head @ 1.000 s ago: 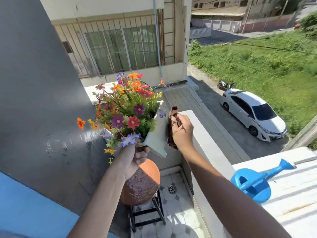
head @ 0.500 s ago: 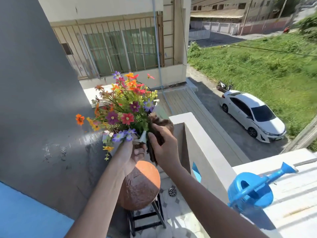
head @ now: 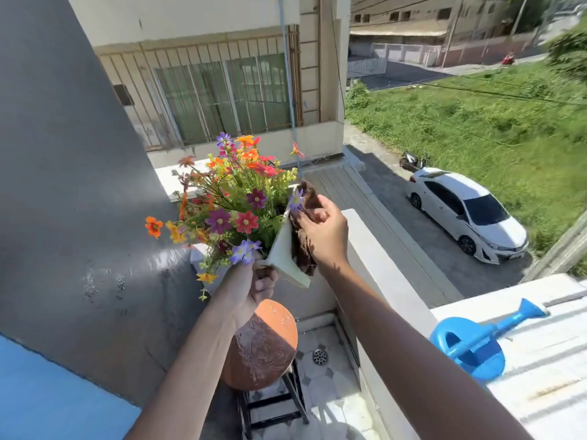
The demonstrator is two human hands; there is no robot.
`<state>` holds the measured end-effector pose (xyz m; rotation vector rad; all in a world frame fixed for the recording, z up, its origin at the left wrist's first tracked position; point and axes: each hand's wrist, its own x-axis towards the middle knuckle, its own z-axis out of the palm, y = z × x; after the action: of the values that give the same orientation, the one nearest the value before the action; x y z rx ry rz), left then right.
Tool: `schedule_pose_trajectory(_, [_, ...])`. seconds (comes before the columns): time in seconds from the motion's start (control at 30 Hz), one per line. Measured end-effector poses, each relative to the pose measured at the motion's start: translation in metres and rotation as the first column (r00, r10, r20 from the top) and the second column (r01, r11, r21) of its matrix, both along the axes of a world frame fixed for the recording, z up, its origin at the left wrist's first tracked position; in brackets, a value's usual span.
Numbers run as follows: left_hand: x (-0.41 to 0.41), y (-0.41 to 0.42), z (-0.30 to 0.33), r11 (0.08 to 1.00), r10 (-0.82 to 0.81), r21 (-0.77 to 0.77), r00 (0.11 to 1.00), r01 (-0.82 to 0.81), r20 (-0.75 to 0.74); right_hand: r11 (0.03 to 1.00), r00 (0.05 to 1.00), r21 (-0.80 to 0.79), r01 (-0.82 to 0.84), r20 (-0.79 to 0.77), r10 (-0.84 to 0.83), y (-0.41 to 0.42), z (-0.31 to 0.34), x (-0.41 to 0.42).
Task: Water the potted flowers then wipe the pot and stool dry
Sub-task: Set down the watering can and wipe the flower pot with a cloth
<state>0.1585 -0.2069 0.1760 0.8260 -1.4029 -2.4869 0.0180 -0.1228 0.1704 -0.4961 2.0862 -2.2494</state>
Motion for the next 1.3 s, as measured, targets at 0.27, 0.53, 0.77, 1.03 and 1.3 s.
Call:
schedule_pose_trajectory(0.27, [0.002, 0.005, -0.002, 1.0, -0.018, -0.009, 0.999, 0.017, -0.026, 0.974, 0.989, 0.186, 0.126, -0.1, -0.109, 0.006, -0.016, -0.004])
schedule_pose_trajectory(0.53, [-0.001, 0.006, 0.0, 0.999, 0.023, -0.035, 1.0, -0.024, -0.019, 0.995, 0.976, -0.052, 0.082, 0.208, -0.069, 0.01, -0.026, 0.0])
schedule_pose_trajectory(0.77, [-0.006, 0.0, 0.014, 0.994, 0.103, -0.032, 0.994, -0.104, -0.034, 0.998, 0.94, 0.045, 0.037, -0.34, -0.02, 0.016, -0.001, 0.062])
schedule_pose_trajectory(1.03, [0.0, -0.003, 0.017, 0.99, -0.038, -0.132, 0.999, 0.039, 0.016, 0.972, 0.953, -0.001, 0.235, -0.198, -0.231, 0.015, 0.02, -0.008])
schedule_pose_trajectory(1.3, [-0.012, -0.006, 0.018, 0.993, 0.075, -0.096, 0.996, -0.069, 0.058, 0.954, 0.92, 0.219, 0.205, -0.374, -0.112, 0.024, -0.064, 0.068])
